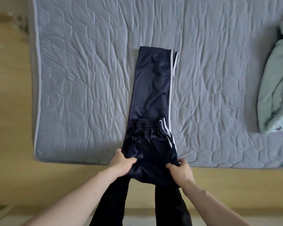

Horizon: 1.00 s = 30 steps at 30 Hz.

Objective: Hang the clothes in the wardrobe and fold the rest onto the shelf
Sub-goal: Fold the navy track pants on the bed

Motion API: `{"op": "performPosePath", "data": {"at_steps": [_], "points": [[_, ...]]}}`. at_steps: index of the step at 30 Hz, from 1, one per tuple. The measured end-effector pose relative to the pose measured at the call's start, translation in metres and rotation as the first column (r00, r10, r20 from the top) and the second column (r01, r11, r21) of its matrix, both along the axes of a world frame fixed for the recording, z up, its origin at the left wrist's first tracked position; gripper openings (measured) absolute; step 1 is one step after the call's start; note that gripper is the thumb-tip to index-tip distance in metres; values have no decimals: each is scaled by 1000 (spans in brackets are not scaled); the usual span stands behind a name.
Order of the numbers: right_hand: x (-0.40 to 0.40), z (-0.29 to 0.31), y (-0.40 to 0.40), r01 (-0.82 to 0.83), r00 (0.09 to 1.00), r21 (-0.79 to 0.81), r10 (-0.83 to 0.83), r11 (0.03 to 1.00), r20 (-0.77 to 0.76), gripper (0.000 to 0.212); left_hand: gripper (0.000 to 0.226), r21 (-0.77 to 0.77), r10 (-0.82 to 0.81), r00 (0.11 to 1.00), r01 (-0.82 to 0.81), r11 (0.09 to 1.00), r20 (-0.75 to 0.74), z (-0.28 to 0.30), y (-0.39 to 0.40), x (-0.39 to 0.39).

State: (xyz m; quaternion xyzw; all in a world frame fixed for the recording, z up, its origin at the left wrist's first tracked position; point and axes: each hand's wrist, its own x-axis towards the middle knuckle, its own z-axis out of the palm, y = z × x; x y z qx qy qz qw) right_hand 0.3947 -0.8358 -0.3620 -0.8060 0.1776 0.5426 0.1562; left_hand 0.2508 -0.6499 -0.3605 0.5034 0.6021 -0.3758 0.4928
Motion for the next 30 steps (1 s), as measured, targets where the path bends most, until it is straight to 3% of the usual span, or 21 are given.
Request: {"op": "performPosePath", "data": {"at_steps": [2, 3, 6, 8, 13, 17, 19, 22, 25, 27, 28, 30], "points": [[16, 13, 17, 57, 996, 89, -62, 994, 63, 46, 80, 51, 67, 990, -73, 996, 121, 11, 19, 19], [27, 18, 27, 75, 992, 141, -89, 987, 91, 49, 73, 61, 73, 981, -85, 995, 177, 14, 30, 30], [70, 29, 59, 180, 971, 254, -213, 950, 110, 23, 25, 94, 11, 951, -42, 995, 309, 21, 66, 62], [101, 34, 83, 296, 944, 307, -326, 905, 52, 9, 12, 88, 48, 926, -87, 992, 375, 27, 91, 88], [176, 40, 139, 537, 816, 423, -577, 730, -41, 20, 36, -32, 294, 879, -305, 952, 376, 34, 152, 153], [226, 29, 185, 592, 751, 517, -657, 619, -73, 39, 45, -41, 372, 825, -393, 919, 426, 26, 197, 198], [245, 24, 209, 568, 753, 559, -656, 604, -56, 32, 48, -35, 385, 803, -416, 909, 454, 20, 213, 219], [261, 13, 238, 504, 781, 593, -624, 628, -3, 27, 44, -10, 359, 790, -408, 913, 498, 0, 228, 246], [257, -11, 248, 363, 862, 538, -493, 761, 116, 41, 42, 178, 174, 859, -290, 940, 482, -34, 228, 255], [245, -35, 238, 131, 923, 414, -263, 901, 281, 58, 65, 329, 26, 926, -160, 931, 376, -57, 220, 247], [233, -45, 229, 23, 926, 342, -149, 939, 346, 63, 78, 341, 7, 947, -123, 932, 321, -65, 211, 240], [204, -67, 205, -29, 930, 227, -57, 974, 363, 79, 98, 274, 54, 964, -127, 953, 261, -80, 194, 223]]}}
